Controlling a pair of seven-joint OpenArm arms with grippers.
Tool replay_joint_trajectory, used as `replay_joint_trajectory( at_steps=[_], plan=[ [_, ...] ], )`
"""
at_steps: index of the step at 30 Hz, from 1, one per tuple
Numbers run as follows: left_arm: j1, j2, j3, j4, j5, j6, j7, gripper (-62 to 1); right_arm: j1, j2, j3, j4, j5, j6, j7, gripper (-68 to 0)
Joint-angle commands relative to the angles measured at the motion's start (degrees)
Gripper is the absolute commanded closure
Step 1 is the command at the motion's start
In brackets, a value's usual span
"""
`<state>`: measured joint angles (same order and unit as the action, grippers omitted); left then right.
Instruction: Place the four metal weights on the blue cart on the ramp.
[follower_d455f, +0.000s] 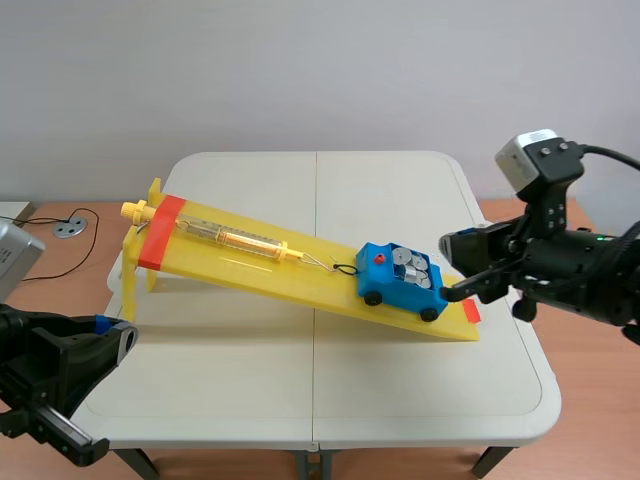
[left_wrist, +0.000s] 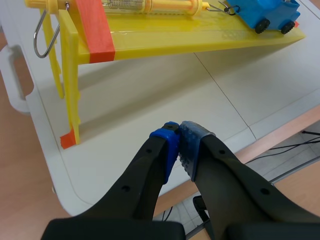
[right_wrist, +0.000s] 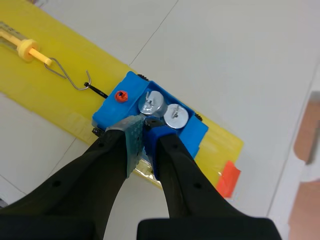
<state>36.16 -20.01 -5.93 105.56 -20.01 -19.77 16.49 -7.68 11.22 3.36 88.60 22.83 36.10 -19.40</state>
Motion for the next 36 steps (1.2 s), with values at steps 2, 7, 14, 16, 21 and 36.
replay_joint_trajectory(
  at_steps=[2,7,14,16,21,36],
  plan=[
    [-0.96,1.42,-0.83,4.79,-4.22,-2.14,-3.69,-3.6,-1.46,6.49,4.24,10.75,6.14,1.51,8.09,-0.8],
    [-0.94,1.97,-0.83,8.85,-3.06,-2.54,-2.84,-3.6,-9.40,11.63,8.57,13.46,6.40,1.66,7.76,-0.8],
    [-1.46,5.05,0.26,13.29,0.31,-2.51,-3.17,-2.7,-20.72,16.26,15.26,15.17,8.74,5.55,7.76,-0.8],
    [-2.45,6.29,1.68,13.29,2.08,-2.51,-3.17,-2.7,-23.98,16.55,17.27,15.52,8.96,6.62,7.76,-0.8],
    [-6.56,9.77,6.99,13.27,9.60,-1.49,-3.13,-2.7,-32.70,16.72,21.57,15.67,8.96,6.62,7.74,-0.8],
    [-20.20,15.39,16.83,2.84,23.69,7.34,-3.65,-2.7,-54.34,16.20,26.23,15.65,8.48,6.62,6.51,-0.8]
  ],
)
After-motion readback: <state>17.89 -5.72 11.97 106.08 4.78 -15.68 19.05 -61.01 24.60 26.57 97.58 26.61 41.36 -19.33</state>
